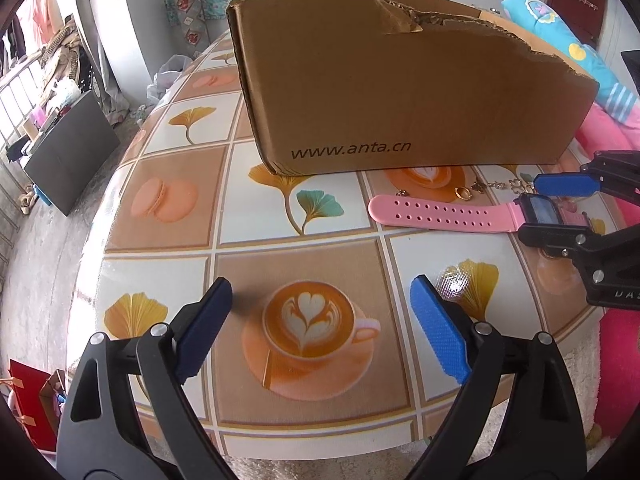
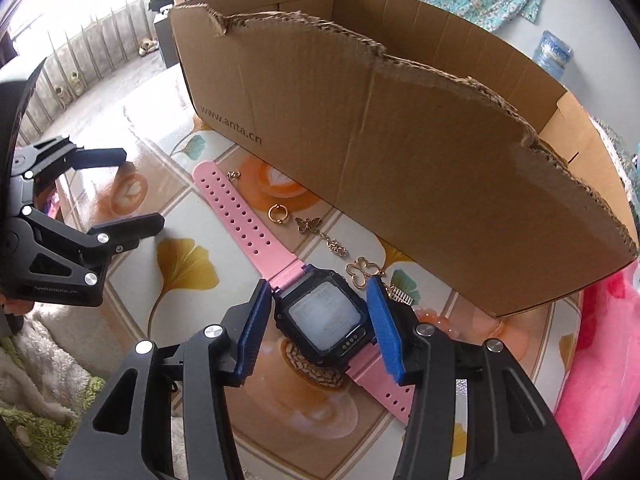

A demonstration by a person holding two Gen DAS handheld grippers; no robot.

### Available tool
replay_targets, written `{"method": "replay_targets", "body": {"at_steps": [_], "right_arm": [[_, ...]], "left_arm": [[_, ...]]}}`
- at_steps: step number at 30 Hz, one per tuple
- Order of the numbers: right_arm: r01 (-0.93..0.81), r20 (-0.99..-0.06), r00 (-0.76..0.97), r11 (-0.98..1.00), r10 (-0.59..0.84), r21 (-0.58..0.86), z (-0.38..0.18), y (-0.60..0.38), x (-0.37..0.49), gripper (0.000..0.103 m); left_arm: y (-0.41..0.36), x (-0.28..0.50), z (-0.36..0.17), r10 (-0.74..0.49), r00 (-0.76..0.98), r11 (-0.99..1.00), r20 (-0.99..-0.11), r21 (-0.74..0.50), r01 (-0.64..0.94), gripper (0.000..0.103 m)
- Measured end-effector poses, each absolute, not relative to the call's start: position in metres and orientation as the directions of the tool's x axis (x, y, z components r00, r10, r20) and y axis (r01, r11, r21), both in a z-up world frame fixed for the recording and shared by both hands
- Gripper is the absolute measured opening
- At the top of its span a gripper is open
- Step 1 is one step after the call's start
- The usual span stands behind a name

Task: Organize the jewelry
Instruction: 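Grasp the watch face with the right gripper and lift it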

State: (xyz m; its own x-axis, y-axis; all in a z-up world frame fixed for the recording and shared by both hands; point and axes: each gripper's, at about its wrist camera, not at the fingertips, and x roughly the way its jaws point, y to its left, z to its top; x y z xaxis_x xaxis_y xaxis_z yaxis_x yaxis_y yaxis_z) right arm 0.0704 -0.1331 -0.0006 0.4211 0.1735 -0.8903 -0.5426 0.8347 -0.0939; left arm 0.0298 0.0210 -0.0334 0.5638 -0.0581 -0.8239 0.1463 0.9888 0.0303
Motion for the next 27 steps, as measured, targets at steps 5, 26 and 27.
{"method": "replay_targets", "body": {"at_steps": [5, 26, 27], "right_arm": [[-0.552, -0.891, 0.428, 0.824, 0.152, -0.124, -0.002, -0.128, 0.072, 0.049], [-0.485, -0.897, 0.284, 0.858, 0.337, 0.169, 0.015, -0.147, 0.079, 0.044], [-0.498, -0.901, 0.292, 0.855, 0.319, 0.142, 0.015, -0.143, 0.076, 0.044]], "left_arm": [[0.019, 0.029, -0.033, -0.052, 0.562, 0.990, -0.825, 0.033, 0.140, 0.087], [-0.004, -0.009, -0.023, -0.160, 0.651, 0.958, -0.742, 0.041, 0.283, 0.087], [-0.004, -0.008, -0.024, -0.161, 0.649, 0.959, -0.744, 0.038, 0.281, 0.087]]}}
